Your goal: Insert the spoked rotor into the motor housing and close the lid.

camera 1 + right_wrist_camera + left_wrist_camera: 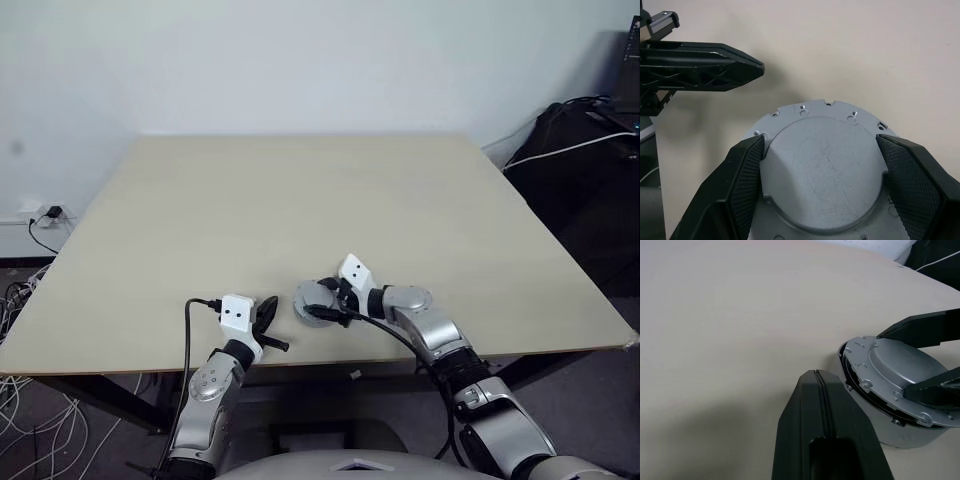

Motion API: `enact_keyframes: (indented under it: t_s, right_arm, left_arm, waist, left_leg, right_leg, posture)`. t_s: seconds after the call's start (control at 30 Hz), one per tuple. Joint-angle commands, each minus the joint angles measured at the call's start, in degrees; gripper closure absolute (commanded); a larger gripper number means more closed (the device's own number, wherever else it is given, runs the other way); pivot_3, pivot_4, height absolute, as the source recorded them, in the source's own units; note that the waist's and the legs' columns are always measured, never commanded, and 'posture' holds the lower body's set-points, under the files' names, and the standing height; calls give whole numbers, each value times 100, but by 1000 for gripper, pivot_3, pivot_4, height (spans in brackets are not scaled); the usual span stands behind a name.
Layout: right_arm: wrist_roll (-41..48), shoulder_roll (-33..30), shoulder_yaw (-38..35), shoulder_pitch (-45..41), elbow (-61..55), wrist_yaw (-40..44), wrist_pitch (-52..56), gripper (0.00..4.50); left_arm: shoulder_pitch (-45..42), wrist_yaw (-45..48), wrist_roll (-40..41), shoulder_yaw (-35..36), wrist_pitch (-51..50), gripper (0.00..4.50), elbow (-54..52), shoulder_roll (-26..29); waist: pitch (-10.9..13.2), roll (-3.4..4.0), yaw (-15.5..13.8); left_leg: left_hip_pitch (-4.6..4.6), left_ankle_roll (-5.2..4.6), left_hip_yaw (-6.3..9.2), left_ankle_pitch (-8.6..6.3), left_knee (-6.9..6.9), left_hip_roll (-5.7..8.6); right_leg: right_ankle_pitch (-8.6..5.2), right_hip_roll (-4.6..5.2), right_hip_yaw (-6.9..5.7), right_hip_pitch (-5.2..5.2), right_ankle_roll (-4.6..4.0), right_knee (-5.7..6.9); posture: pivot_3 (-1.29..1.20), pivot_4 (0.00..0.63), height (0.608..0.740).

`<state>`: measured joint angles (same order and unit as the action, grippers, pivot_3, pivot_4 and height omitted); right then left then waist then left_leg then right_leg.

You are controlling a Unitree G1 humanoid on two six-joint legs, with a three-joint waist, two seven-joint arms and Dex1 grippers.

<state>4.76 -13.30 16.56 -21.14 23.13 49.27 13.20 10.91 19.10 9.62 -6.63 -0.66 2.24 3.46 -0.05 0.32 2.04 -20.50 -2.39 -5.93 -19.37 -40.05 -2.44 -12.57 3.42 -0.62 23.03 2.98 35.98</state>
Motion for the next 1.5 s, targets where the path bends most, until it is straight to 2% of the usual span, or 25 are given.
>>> enact_keyframes:
  t_s: [0.03,1.03,1.5]
  right_arm:
    - [-37,35,-53,-51,-138,-144,48,1208]
    - [-546,26,311,101,-212,-790,479,1208]
    - [-626,-51,433,9,-202,-819,714,1208]
  left_arm:
    - [-32,25,42,2,59,4500,-200,-26]
    - [-22,18,38,-9,35,4500,-235,-40]
    - [-33,27,40,-3,43,4500,-225,-29]
  waist:
    - [0,0,3]
    - [-1,0,5]
    - [-2,2,4]
  left_leg:
    - [0,0,0,0,0,0]
    - [52,-15,0,-8,0,-7]
    - [61,-20,1,-10,0,-8]
  right_leg:
    - [0,0,0,0,0,0]
    - [-13,1,1,-45,-31,7]
    - [-13,2,0,-44,-33,8]
  posture:
    - [0,0,740]
    - [0,0,740]
    - [0,0,740]
